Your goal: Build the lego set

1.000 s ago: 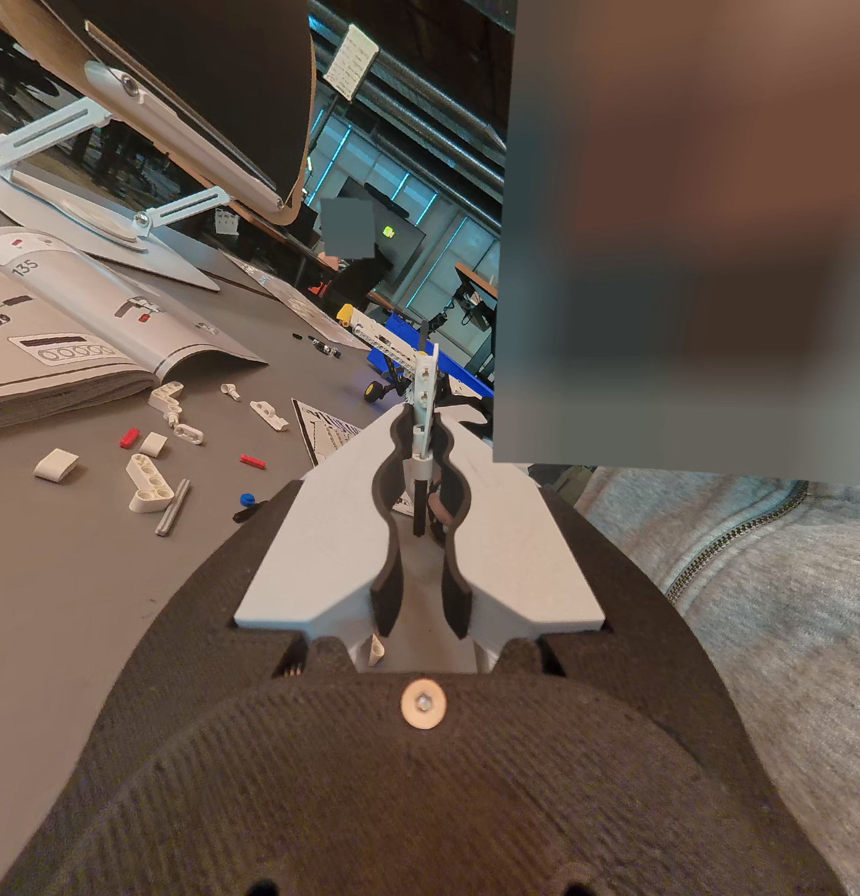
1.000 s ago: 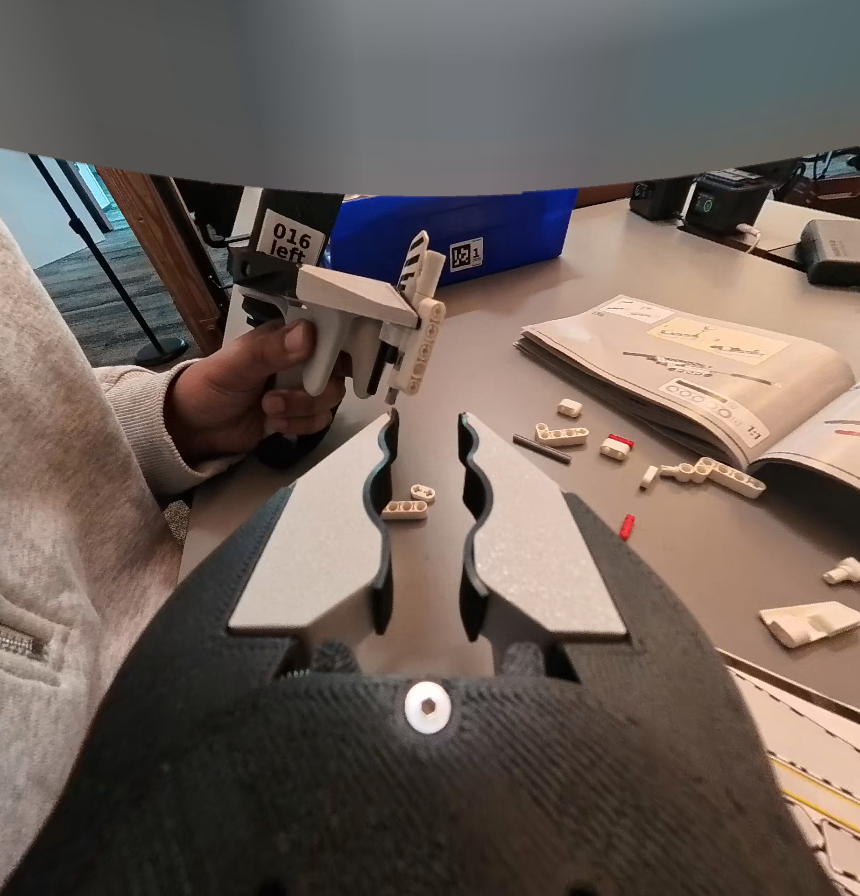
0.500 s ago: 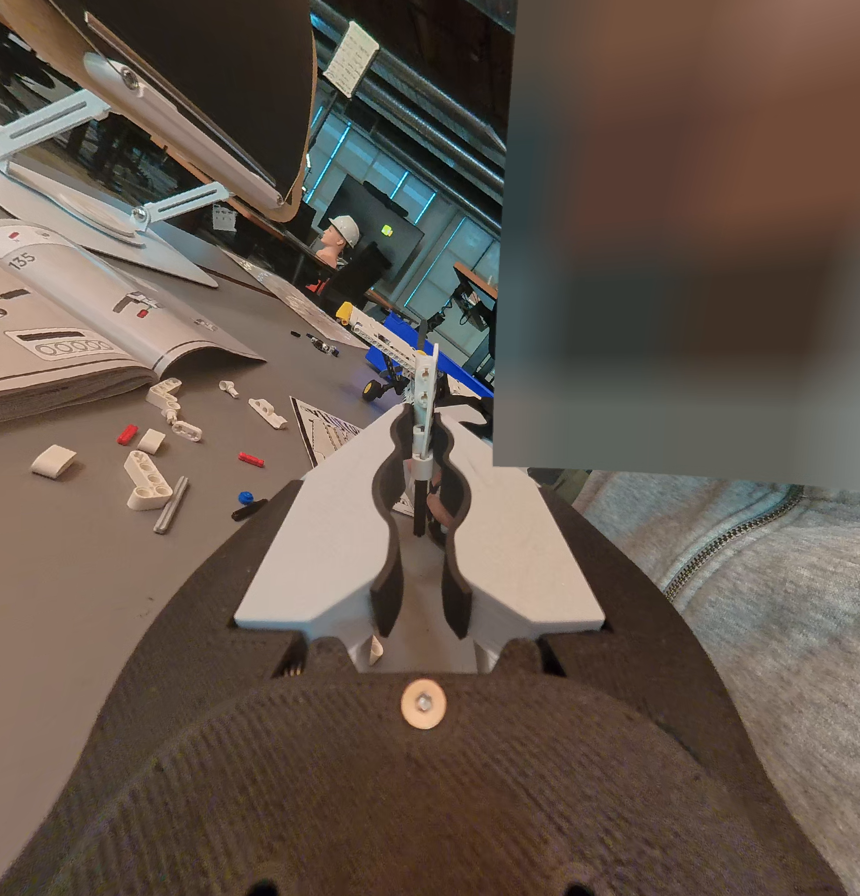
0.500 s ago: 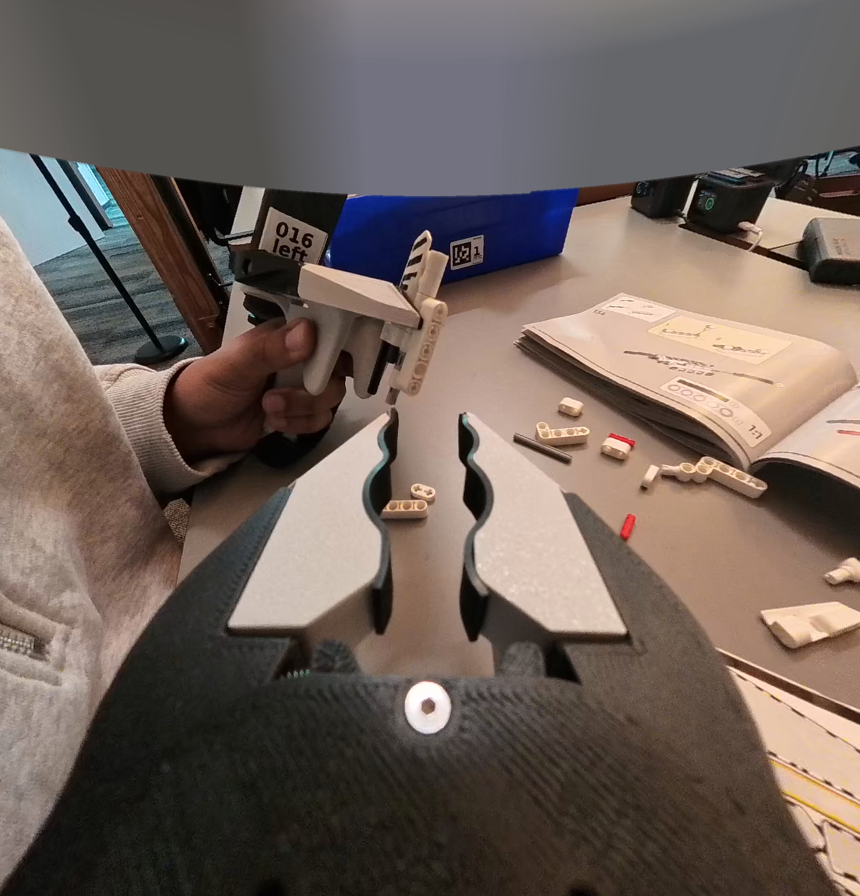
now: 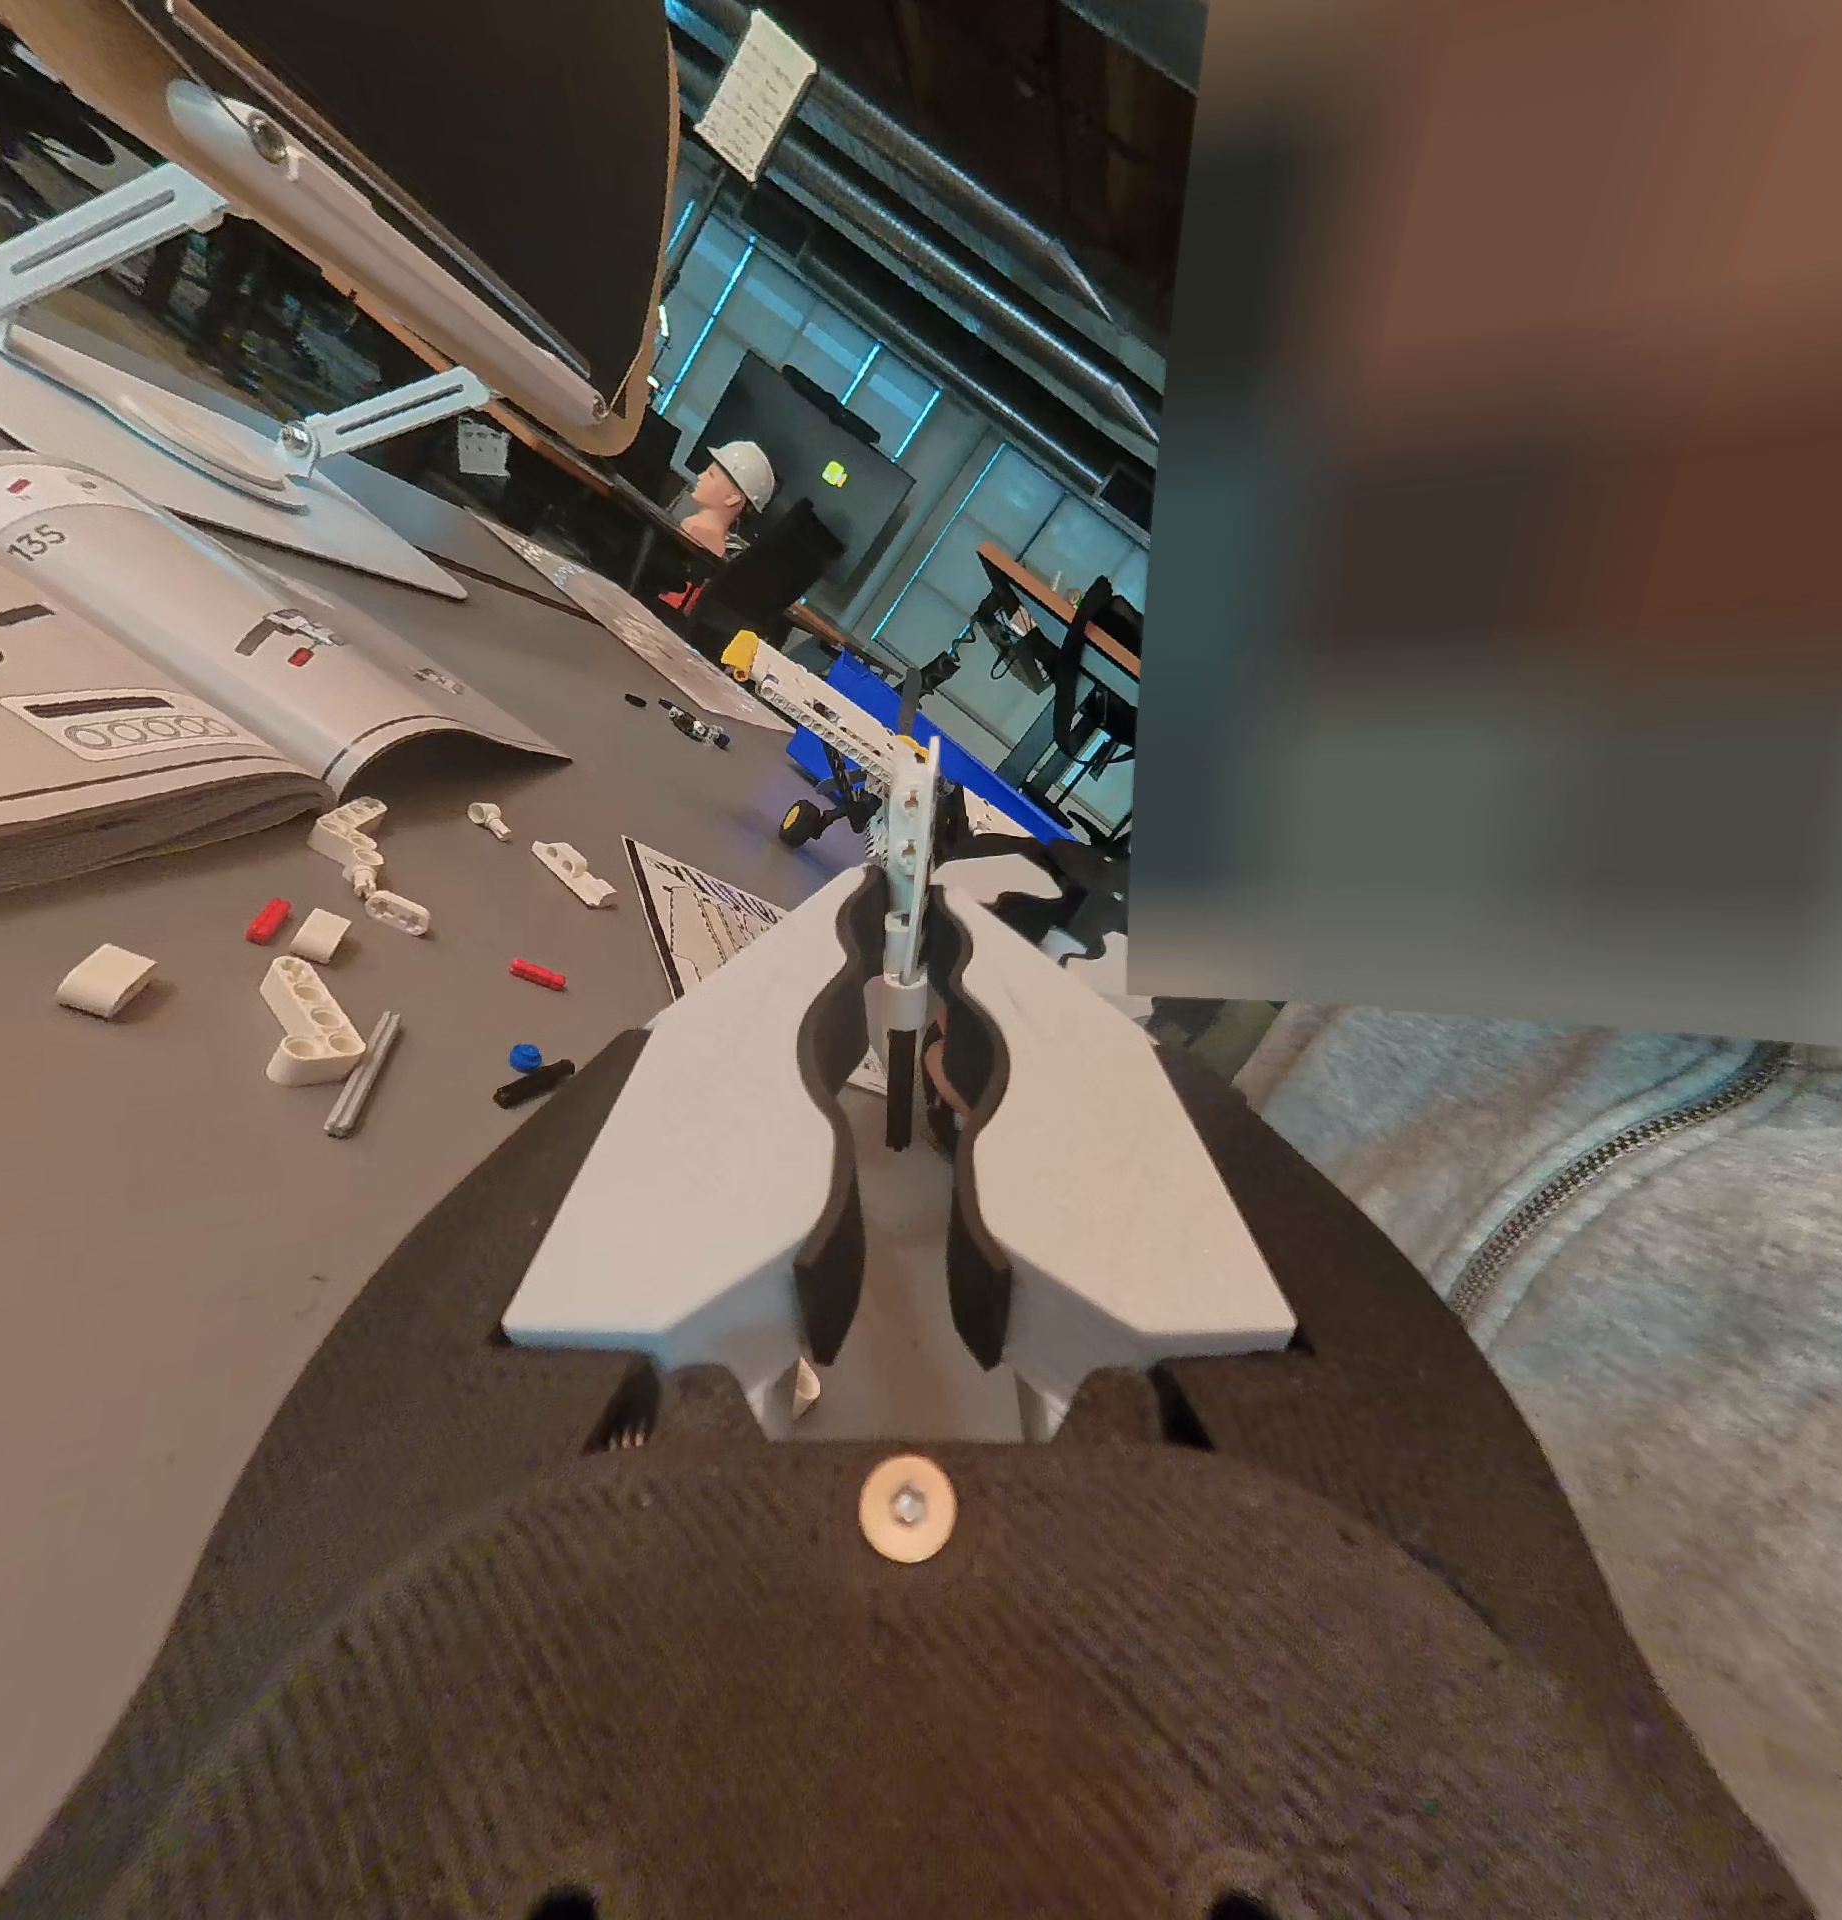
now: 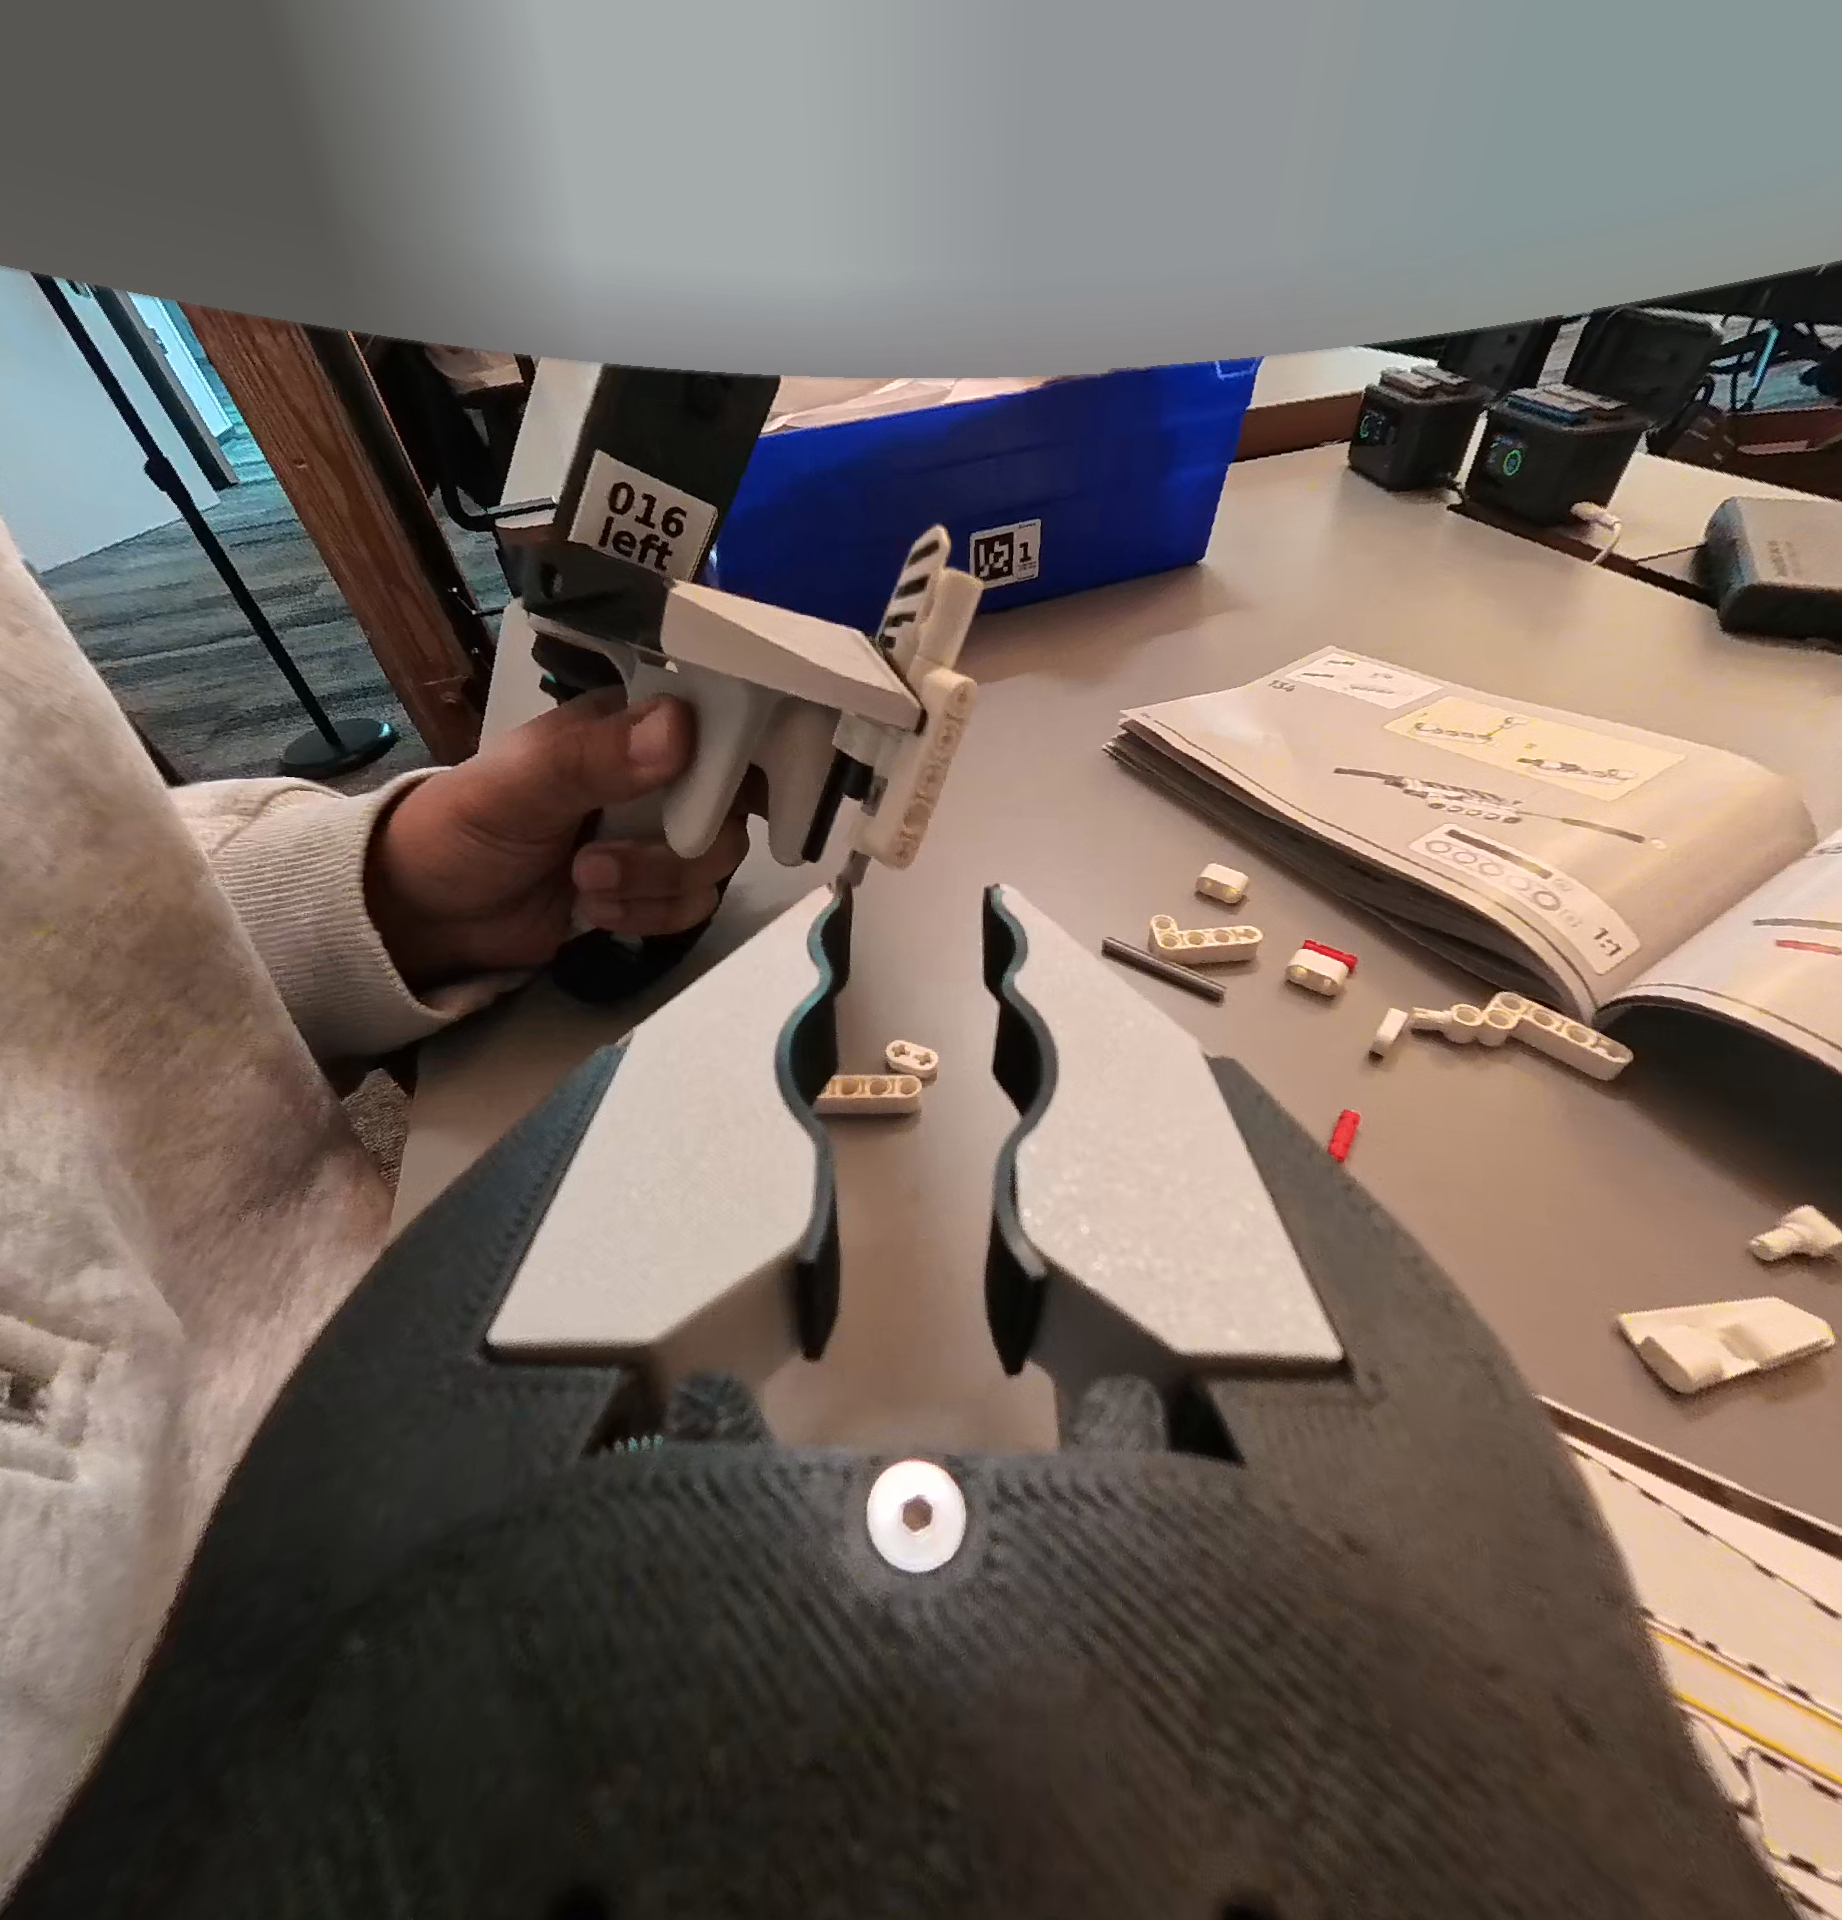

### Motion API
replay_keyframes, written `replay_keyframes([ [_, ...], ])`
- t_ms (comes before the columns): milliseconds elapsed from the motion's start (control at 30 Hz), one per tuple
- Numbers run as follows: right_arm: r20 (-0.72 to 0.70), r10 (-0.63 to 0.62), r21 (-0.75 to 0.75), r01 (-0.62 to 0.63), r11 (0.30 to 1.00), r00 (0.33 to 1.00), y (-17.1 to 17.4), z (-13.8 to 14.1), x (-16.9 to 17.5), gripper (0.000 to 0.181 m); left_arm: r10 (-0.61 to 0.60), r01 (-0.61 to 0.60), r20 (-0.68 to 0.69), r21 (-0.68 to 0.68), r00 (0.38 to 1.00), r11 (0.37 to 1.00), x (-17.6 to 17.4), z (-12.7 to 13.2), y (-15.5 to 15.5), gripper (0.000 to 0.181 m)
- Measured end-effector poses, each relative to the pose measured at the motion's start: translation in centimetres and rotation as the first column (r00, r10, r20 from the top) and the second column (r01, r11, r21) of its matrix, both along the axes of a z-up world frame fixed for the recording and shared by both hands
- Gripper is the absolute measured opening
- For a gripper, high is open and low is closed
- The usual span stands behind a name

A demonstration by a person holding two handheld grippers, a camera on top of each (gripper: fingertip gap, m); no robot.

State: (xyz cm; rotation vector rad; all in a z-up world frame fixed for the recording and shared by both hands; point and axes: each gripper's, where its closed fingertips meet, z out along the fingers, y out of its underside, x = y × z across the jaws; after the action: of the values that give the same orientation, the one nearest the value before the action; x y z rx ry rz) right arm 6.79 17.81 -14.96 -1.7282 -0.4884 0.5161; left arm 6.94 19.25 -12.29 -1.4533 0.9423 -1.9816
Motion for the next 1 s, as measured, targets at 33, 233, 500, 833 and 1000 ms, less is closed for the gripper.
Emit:
replay_keyframes([
  [33,0.004,-0.001,0.007,0.001,1.0,1.0,-0.1,0.2,0.0,0.024,0.0,0.0,-0.002,0.006,1.0,1.0,0.0,0.0,-0.1,0.005],
  [233,0.03,-0.015,0.044,0.014,0.999,0.999,-0.6,0.5,0.0,0.024,-0.007,0.008,-0.014,0.078,1.0,0.997,0.2,0.0,-0.9,0.005],
  [500,0.059,-0.036,0.059,0.032,0.998,0.998,-0.9,0.3,0.2,0.023,-0.028,0.031,-0.024,0.124,0.999,0.992,0.2,-0.1,-1.8,0.005],
  [833,-0.017,-0.076,0.088,0.077,0.993,0.997,-1.9,2.0,1.8,0.024,-0.171,0.141,-0.217,-0.147,0.961,0.979,1.3,-3.3,-2.5,0.005],
  [1000,0.087,-0.1,-0.018,0.102,0.995,0.991,-4.1,0.9,3.5,0.036,-0.328,0.247,-0.42,-0.236,0.846,0.94,2.3,-6.0,-5.7,0.006],
])
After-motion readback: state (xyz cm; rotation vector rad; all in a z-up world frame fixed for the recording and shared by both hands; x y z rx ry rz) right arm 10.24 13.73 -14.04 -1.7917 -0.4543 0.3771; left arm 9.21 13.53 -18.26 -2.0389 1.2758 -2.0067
